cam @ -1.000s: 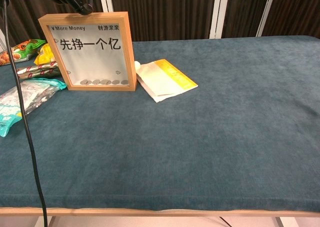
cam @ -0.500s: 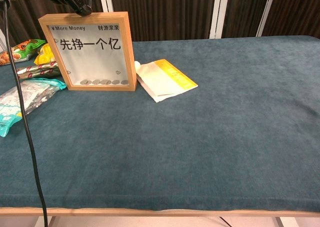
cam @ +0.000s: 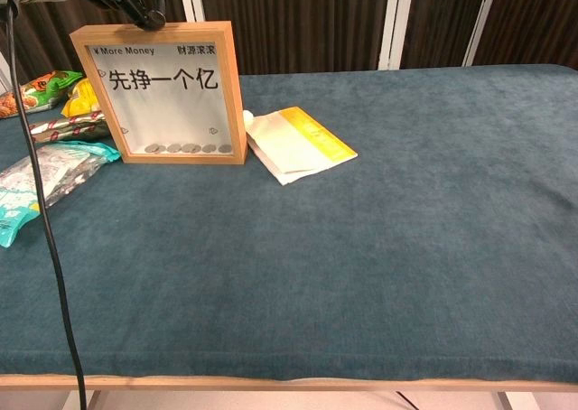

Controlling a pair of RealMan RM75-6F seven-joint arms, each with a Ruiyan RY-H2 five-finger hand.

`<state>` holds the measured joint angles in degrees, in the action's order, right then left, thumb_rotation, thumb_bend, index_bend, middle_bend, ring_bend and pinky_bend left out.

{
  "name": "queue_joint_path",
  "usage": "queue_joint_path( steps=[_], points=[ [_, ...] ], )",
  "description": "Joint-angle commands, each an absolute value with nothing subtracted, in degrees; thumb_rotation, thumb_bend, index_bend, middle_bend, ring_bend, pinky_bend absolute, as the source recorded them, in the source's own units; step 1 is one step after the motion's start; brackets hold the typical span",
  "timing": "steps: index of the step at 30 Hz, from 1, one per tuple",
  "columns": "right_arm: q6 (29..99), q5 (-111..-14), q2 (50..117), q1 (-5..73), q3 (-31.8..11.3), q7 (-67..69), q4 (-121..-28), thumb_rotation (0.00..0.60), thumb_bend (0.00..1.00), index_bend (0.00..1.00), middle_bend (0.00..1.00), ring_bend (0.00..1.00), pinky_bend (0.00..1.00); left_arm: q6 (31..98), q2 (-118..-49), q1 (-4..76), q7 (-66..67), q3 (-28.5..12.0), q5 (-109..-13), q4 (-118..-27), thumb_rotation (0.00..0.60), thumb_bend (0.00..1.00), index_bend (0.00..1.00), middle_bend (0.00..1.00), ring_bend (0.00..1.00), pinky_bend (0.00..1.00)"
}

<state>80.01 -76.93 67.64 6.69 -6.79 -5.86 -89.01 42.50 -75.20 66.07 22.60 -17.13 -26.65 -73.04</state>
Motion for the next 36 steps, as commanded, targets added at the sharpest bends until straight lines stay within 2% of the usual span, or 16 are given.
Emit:
queue_joint_path(
  steps=[1, 7, 24, 27, 30, 32, 33, 35, 36],
  points=[
    [80.0, -76.9, 67.7, 6.7, -6.8, -5.9, -89.0, 0.600, 0.16, 0.00, 0.00, 0.00, 0.00, 42.4, -75.1, 66.1, 22.6, -16.9, -26.8, -73.1, 0.600, 0.64, 0.62, 1.00, 1.00, 1.00],
    [79.9, -76.8, 67.7, 6.8, -6.8, -6.0, -89.0, 0.600, 0.16, 0.00, 0.00, 0.00, 0.00, 42.4, -74.9, 66.1, 22.4, -16.6, -27.1, -73.4, 0.600, 0.60, 0.56, 1.00, 1.00, 1.00],
    [79.8, -76.8, 67.5, 6.8, -6.8, -6.1, -89.2, 0.600, 0.16, 0.00, 0.00, 0.00, 0.00, 43.0, -74.2, 66.0, 21.3, -16.5, -28.5, -74.4, 0.600, 0.56, 0.50, 1.00, 1.00, 1.00],
    [79.8, -76.8, 67.5, 6.8, -6.7, -6.1, -89.3, 0.600, 0.16, 0.00, 0.00, 0.00, 0.00, 44.5, -73.8, 65.3, 19.8, -17.3, -30.1, -75.5, 0.600, 0.53, 0.48, 1.00, 1.00, 1.00],
    [79.8, -76.7, 67.5, 6.8, -6.8, -6.0, -89.2, 0.600, 0.16, 0.00, 0.00, 0.00, 0.00, 48.8, -72.5, 62.7, 15.8, -18.7, -36.2, -79.4, 0.600, 0.48, 0.39, 0.99, 1.00, 1.00],
    [79.9, -76.8, 67.5, 6.8, -6.8, -6.0, -89.2, 0.600, 0.16, 0.00, 0.00, 0.00, 0.00, 52.4, -70.2, 59.6, 12.9, -18.4, -42.7, -84.0, 0.600, 0.45, 0.25, 0.81, 0.91, 0.99],
    [79.8, -76.8, 67.6, 6.8, -6.7, -6.1, -89.2, 0.600, 0.16, 0.00, 0.00, 0.00, 0.00, 53.9, -68.9, 58.1, 11.7, -18.0, -45.4, -86.3, 0.600, 0.44, 0.19, 0.66, 0.83, 0.95],
    [79.6, -77.1, 67.7, 6.9, -6.5, -6.3, -89.2, 0.600, 0.16, 0.00, 0.00, 0.00, 0.00, 58.7, -65.9, 53.8, 8.8, -16.8, -52.1, -91.7, 0.600, 0.43, 0.06, 0.32, 0.58, 0.80],
    [79.5, -77.3, 67.7, 7.0, -6.4, -6.4, -89.2, 0.600, 0.16, 0.00, 0.00, 0.00, 0.00, 61.4, -65.1, 51.6, 7.1, -16.1, -55.5, -93.6, 0.600, 0.43, 0.04, 0.24, 0.50, 0.74]
  ],
)
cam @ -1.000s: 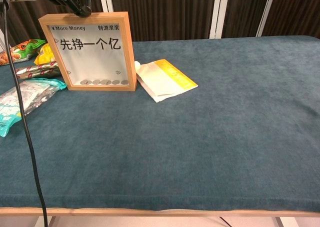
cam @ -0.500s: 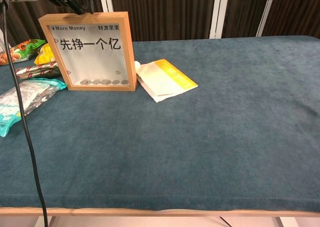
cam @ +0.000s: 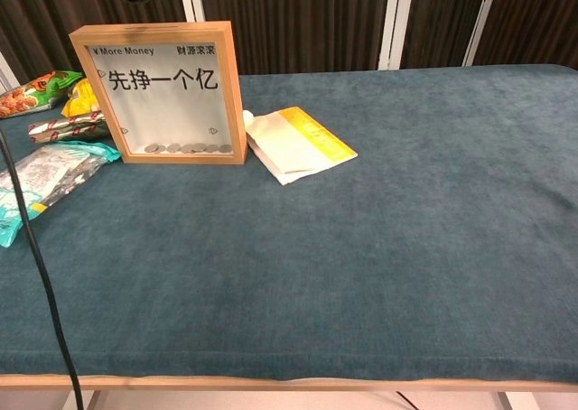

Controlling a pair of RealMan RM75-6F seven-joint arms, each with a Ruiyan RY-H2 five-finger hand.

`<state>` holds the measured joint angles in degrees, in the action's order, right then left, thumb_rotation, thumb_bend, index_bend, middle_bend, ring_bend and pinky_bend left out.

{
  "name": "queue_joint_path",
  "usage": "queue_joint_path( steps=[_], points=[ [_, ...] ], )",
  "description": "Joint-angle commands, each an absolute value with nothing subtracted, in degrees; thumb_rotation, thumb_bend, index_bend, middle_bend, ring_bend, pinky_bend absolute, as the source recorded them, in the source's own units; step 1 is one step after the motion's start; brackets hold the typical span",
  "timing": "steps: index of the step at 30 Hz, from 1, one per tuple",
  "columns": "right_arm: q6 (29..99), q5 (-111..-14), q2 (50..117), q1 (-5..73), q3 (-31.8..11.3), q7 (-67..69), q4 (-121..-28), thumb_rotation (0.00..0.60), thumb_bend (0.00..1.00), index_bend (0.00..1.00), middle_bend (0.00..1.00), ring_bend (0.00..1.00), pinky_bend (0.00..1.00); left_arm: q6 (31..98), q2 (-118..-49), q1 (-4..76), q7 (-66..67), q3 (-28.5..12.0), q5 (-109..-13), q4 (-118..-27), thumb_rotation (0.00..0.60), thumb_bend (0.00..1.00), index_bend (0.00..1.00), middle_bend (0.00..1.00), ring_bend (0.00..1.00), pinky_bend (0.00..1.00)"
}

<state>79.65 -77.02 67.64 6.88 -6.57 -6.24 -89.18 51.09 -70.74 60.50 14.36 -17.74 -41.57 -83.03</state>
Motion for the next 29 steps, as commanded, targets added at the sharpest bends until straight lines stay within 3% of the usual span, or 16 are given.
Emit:
queue_joint_path(
  steps=[1, 5, 7, 10, 14, 17, 29],
  points=[
    [79.4, -77.5, 67.8, 7.1, -6.2, -6.7, -89.2, 0.600, 0.16, 0.00, 0.00, 0.00, 0.00, 65.0, -64.2, 48.5, 4.9, -14.6, -59.7, -95.6, 0.600, 0.43, 0.02, 0.17, 0.40, 0.66],
    [79.7, -78.5, 68.1, 7.2, -5.8, -7.5, -89.7, 0.600, 0.16, 0.00, 0.00, 0.00, 0.00, 74.0, -60.9, 38.3, 0.7, -7.1, -71.3, -99.4, 0.600, 0.42, 0.00, 0.02, 0.03, 0.28],
    [80.0, -79.2, 68.3, 7.2, -5.6, -8.0, -89.9, 0.600, 0.16, 0.00, 0.00, 0.00, 0.00, 79.1, -60.3, 32.6, 0.1, -2.6, -76.0, -99.9, 0.600, 0.41, 0.00, 0.00, 0.00, 0.15],
    [80.0, -79.5, 68.6, 7.3, -5.4, -9.0, -90.3, 0.600, 0.16, 0.00, 0.00, 0.00, 0.00, 85.5, -61.8, 24.7, 0.0, 3.0, -79.9, -98.2, 0.600, 0.41, 0.00, 0.00, 0.00, 0.06],
    [80.7, -79.9, 69.0, 7.3, -5.4, -10.2, -90.8, 0.600, 0.16, 0.00, 0.00, 0.00, 0.00, 89.8, -67.0, 17.5, 1.0, 6.9, -81.7, -92.1, 0.600, 0.41, 0.00, 0.00, 0.00, 0.00],
    [81.7, -80.1, 69.3, 7.1, -5.5, -11.0, -90.9, 0.600, 0.16, 0.00, 0.00, 0.00, 0.00, 86.6, -69.2, 16.6, 3.6, 7.5, -80.4, -89.4, 0.600, 0.40, 0.00, 0.00, 0.00, 0.00],
    [83.0, -81.2, 69.6, 6.3, -4.8, -11.7, -91.2, 0.600, 0.16, 0.00, 0.00, 0.00, 0.00, 89.7, -70.1, 13.9, 5.5, 2.8, -81.7, -88.7, 0.600, 0.40, 0.00, 0.00, 0.00, 0.00]
  ],
)
